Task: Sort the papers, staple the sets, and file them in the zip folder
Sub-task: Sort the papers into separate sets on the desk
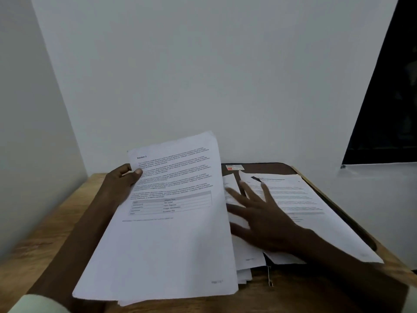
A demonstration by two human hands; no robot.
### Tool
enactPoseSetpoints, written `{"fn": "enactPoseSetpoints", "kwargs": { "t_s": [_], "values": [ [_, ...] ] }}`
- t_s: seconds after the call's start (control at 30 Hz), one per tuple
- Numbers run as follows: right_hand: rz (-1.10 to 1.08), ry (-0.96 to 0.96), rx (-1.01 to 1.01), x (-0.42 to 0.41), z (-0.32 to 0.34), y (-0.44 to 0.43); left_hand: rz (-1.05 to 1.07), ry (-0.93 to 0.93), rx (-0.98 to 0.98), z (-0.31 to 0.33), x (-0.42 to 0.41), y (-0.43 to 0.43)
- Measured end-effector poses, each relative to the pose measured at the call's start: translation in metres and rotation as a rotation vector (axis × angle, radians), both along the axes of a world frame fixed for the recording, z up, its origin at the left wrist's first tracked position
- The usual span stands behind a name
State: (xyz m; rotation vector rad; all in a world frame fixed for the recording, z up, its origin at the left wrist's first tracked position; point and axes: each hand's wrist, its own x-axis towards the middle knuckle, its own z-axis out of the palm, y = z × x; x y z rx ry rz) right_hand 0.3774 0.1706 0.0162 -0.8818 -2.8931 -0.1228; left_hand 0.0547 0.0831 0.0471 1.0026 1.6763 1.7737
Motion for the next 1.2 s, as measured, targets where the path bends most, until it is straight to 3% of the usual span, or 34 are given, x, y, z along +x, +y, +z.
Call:
{"fn": "enactPoseSetpoints", "kwargs": {
  "t_s": [0.13, 0.23, 0.3, 0.33, 0.43, 0.5, 0.6, 0.77, 0.93, 1.03, 1.13, 1.2],
  "values": [
    [0.192, -0.028, 0.153, -0.018, -0.009, -0.01, -0.01, -0.022, -0.01, 0.005, 0.002, -0.003],
    [0.293, 0.066, 0.339, -0.026, -0.019, -0.006, -0.047, -0.104, -0.008, 0.01, 0.007, -0.002],
    [0.328, 0.201, 0.338, -0.025, -0.011, -0.012, -0.066, -0.145, -0.006, 0.012, 0.009, -0.002],
    [0.324, 0.276, 0.215, -0.024, -0.002, -0.015, -0.076, -0.168, -0.003, 0.012, 0.01, -0.003],
    [0.066, 0.502, -0.225, -0.004, 0.016, -0.003, -0.032, -0.157, -0.01, 0.006, 0.008, -0.005],
    [-0.23, 0.657, -0.199, 0.012, 0.022, 0.016, 0.049, -0.071, -0.055, 0.0, 0.007, -0.004],
    [-0.53, 0.519, -0.213, 0.016, 0.026, 0.025, 0.111, 0.004, -0.102, -0.014, 0.008, 0.001],
    [-0.622, 0.401, -0.326, -0.007, 0.019, 0.03, 0.107, 0.013, -0.155, -0.028, 0.003, 0.002],
    [-0.53, 0.468, -0.339, -0.002, 0.018, 0.039, 0.086, -0.02, -0.1, -0.016, 0.002, 0.003],
    [-0.373, 0.701, -0.349, 0.005, 0.049, 0.031, 0.055, -0.035, -0.081, -0.006, 0.006, 0.003],
    [-0.187, 1.207, -0.517, 0.025, 0.111, 0.029, 0.024, -0.076, -0.084, -0.005, 0.006, 0.0],
    [-0.207, 1.443, -0.607, 0.046, 0.138, 0.045, -0.001, -0.131, -0.087, -0.005, 0.007, -0.003]
  ]
}}
